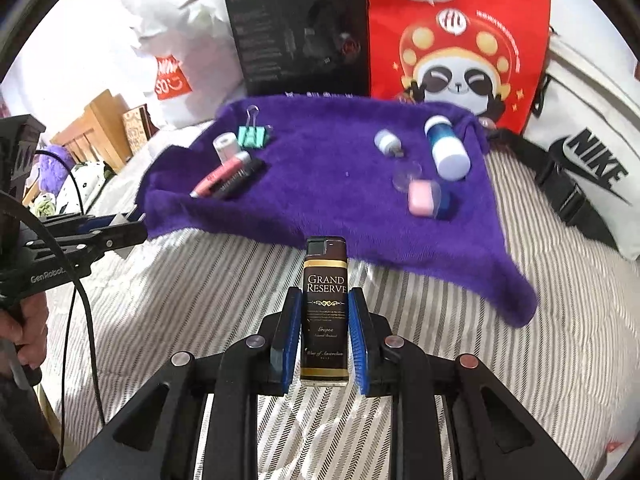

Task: Organize rigid objects
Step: 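Carry the charger and tube onto the towel and lower both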

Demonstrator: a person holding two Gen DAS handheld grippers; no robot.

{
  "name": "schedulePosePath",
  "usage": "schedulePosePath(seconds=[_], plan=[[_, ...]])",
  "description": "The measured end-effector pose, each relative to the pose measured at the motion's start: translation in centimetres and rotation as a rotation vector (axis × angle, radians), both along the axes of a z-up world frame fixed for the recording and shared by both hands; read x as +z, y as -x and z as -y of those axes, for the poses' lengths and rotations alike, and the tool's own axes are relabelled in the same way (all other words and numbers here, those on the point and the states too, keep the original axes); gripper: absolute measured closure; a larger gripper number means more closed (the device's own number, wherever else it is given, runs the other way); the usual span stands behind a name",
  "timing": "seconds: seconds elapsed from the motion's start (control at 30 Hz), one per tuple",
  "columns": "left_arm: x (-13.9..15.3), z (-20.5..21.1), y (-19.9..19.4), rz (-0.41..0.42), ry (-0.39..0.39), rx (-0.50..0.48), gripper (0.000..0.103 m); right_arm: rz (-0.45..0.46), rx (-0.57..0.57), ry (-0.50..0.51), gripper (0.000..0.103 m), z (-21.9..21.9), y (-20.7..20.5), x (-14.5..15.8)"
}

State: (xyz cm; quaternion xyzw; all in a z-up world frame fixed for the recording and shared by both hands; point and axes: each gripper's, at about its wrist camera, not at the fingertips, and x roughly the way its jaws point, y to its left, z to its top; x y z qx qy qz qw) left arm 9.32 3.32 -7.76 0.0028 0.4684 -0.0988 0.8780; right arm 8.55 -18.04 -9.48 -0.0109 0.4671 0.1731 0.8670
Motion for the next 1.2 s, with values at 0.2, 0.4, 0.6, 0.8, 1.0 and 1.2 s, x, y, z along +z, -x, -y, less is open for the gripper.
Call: schedulePosePath(seconds=[0.2, 0.4, 0.6, 0.8, 1.0, 1.2], plan=[[1.3, 0.0, -1.4, 0.032, 0.031, -0.024, 0.078, 0.031, 0.0, -0.004, 0.08, 0.5, -1.1, 1.8], [2.1, 0.6, -4.2, 0.04, 0.016, -0.045, 0.078, 0.059, 0.007, 0.012, 0.08, 0.1, -3.7, 3.0], [2.7, 1.1, -6.9, 0.044, 0.001, -0.088, 0.078, 0.072, 0.029, 0.029, 0.08, -0.9, -6.5, 3.9], [3.4, 1.9, -9.6, 0.063, -0.018, -0.136, 0.078, 0.079, 0.059, 0.03, 0.08, -2.0, -10.0, 3.5], [2.8, 2.6, -12.3, 0.053, -0.018, -0.156, 0.078, 0.053, 0.056, 0.027, 0.08, -1.9, -12.7, 1.5], [1.9, 3.3, -13.8, 0.041, -0.006, -0.167, 0.078, 0.04, 0.063, 0.022, 0.08, -1.6, -13.6, 0.4]])
